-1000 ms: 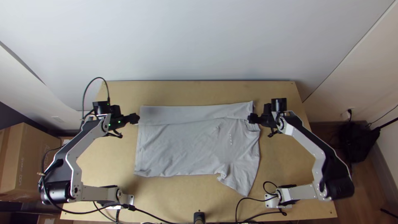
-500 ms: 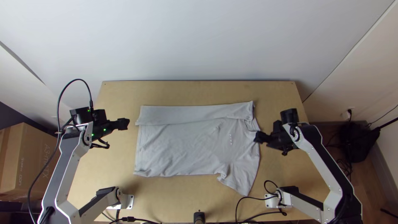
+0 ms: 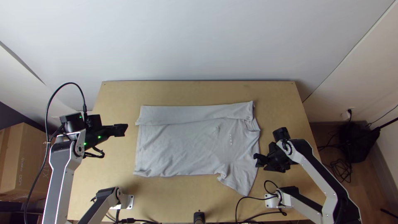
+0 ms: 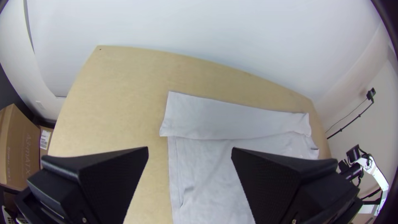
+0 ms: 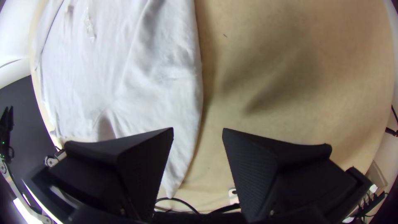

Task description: Fold the t-shirt

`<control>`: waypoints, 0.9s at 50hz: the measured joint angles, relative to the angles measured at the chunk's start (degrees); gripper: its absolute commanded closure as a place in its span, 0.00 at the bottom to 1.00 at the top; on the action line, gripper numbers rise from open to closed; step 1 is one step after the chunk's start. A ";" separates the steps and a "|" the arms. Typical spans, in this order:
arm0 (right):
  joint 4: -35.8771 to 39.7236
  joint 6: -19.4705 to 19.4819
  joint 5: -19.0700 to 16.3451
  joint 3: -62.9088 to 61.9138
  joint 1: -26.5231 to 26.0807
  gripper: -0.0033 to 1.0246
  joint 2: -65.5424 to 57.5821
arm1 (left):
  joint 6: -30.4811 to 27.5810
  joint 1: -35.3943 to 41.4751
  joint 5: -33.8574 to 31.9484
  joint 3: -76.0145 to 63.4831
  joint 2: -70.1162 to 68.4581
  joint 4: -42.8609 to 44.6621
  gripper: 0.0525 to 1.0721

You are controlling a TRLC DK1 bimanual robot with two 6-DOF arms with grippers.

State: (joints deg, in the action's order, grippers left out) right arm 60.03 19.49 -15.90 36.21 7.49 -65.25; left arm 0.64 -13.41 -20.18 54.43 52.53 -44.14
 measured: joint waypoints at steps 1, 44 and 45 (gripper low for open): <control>-0.70 0.00 -0.02 -0.24 0.02 0.58 0.00 | 0.15 0.00 -0.15 0.00 -0.17 -0.11 0.05; -9.68 0.02 -2.12 -1.64 7.39 0.97 -6.12 | -32.59 11.80 15.30 -3.39 -1.44 -30.86 0.11; -9.66 0.02 -2.14 -1.62 7.39 0.97 -6.12 | -33.38 12.98 16.20 -3.82 -1.03 -31.26 0.11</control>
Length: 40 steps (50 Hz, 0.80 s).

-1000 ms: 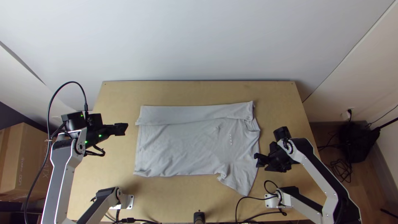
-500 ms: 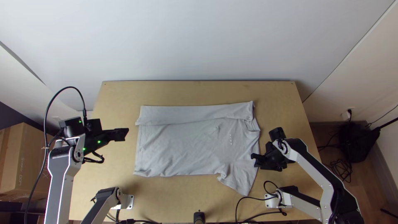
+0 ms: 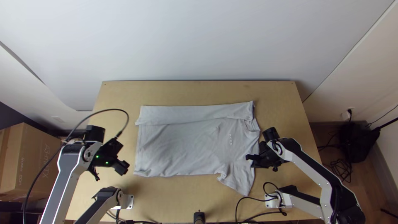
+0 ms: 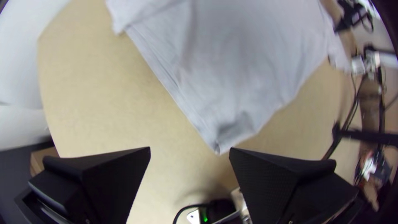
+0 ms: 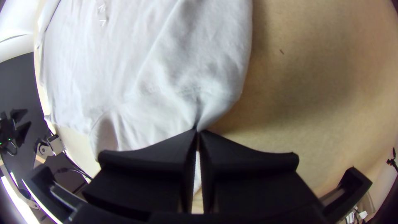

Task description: Fold the t-shirt

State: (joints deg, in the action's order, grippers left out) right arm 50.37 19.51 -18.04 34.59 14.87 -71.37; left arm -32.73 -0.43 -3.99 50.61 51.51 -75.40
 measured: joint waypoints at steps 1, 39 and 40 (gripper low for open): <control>0.00 0.00 0.00 0.00 0.00 0.97 0.00 | -0.68 1.22 0.61 -0.39 0.33 -0.44 0.11; -0.22 0.22 -0.48 0.83 0.02 0.97 0.00 | -2.69 9.81 -0.09 -6.58 17.75 4.50 0.12; -0.20 0.22 -0.50 0.94 0.02 0.97 0.00 | -2.67 9.81 -0.35 -6.58 18.16 4.87 0.14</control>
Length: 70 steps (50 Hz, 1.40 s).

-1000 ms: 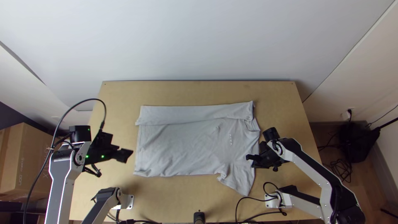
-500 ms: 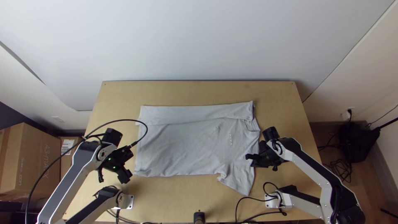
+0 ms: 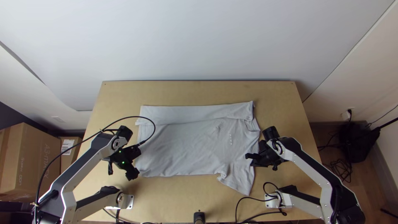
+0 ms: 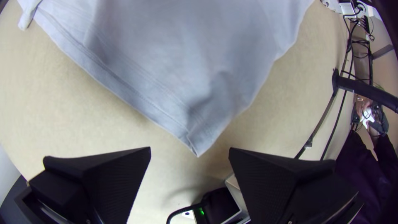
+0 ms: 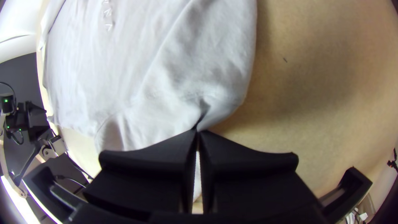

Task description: Fold the t-shirt

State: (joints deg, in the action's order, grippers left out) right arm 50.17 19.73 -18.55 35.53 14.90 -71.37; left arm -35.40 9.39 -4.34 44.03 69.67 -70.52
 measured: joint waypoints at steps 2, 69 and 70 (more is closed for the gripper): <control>-0.02 0.02 0.00 0.20 -0.02 0.97 0.00 | 0.02 0.00 -0.44 -0.02 1.31 0.50 0.20; 3.72 -3.39 1.64 22.23 -9.66 0.97 -5.07 | -3.93 -17.90 -10.99 17.66 10.38 4.00 0.97; 3.72 -3.34 1.64 22.93 -9.66 0.97 -5.77 | -3.78 -17.81 -11.02 18.23 10.91 4.09 0.97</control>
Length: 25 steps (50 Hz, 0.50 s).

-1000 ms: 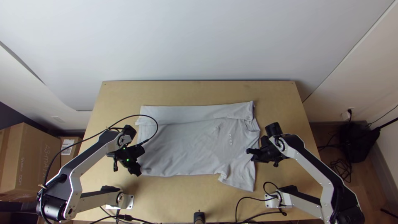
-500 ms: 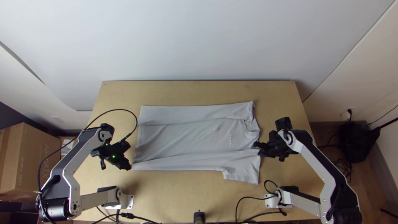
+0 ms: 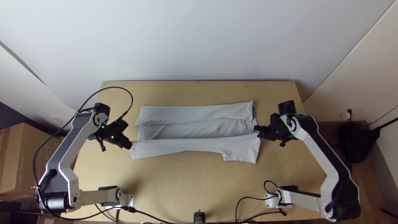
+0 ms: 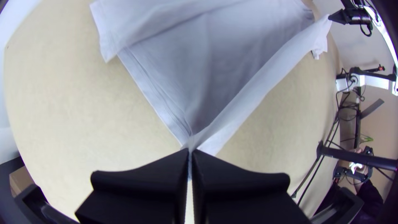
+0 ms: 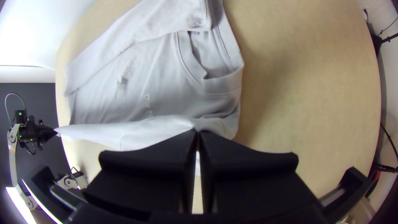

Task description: Fold the t-shirt

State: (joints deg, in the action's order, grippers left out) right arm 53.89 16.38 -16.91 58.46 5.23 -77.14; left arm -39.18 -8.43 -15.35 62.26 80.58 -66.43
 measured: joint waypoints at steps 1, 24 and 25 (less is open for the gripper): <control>0.00 0.09 0.00 0.44 0.00 0.97 -0.61 | 0.20 0.07 -0.09 0.72 0.61 0.17 0.97; 0.15 0.07 0.42 16.15 -0.04 0.97 -18.95 | 2.84 3.13 -0.13 16.92 13.68 0.96 0.97; 0.15 0.07 0.39 17.35 -0.07 0.97 -19.76 | 2.99 3.19 -0.13 17.53 14.12 1.01 0.97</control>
State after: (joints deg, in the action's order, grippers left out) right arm 54.04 16.45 -16.51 75.81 5.17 -96.90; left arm -36.18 -5.23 -15.49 79.79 94.70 -65.43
